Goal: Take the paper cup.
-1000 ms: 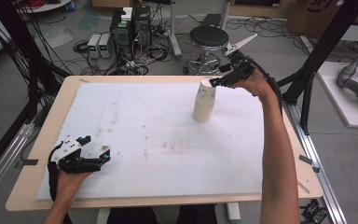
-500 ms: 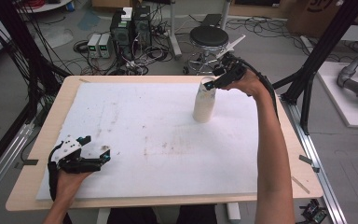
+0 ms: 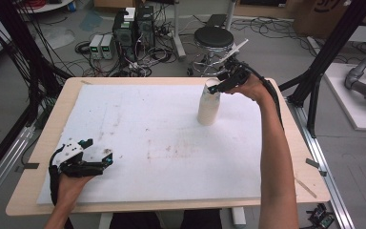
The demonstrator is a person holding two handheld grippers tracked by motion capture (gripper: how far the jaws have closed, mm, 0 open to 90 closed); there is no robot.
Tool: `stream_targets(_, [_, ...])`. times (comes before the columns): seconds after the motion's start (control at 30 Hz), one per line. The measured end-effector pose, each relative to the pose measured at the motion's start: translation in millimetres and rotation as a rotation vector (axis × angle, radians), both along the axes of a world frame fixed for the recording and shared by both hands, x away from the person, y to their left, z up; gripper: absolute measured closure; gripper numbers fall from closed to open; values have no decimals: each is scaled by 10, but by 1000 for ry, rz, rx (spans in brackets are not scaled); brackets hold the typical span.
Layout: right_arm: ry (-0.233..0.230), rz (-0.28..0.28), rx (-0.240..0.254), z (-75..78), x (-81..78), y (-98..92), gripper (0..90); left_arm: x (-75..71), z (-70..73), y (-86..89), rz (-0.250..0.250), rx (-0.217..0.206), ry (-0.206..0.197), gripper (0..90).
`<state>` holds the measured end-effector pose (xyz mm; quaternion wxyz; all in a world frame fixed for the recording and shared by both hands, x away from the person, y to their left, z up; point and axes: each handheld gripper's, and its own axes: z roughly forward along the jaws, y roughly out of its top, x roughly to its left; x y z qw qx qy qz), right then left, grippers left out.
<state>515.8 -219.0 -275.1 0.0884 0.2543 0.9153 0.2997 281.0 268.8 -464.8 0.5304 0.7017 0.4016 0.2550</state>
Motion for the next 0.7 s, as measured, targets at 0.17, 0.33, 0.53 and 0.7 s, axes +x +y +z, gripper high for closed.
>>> stream_targets(0.17, [2, -4, 1, -17, 0, 10, 259, 0, 0, 1, 0, 0, -1, 23])
stream_targets(0.33, [-1, 4, -10, -18, -4, 16, 352, 0, 0, 0, 0, 0, -1, 23])
stream_targets(0.53, [-11, 4, -17, -12, -6, 16, 360, 1, -1, 1, 0, 0, 0, 23])
stream_targets(0.7, [-15, 3, -15, -10, -8, 15, 363, 1, 0, 2, -1, 0, 0, 23])
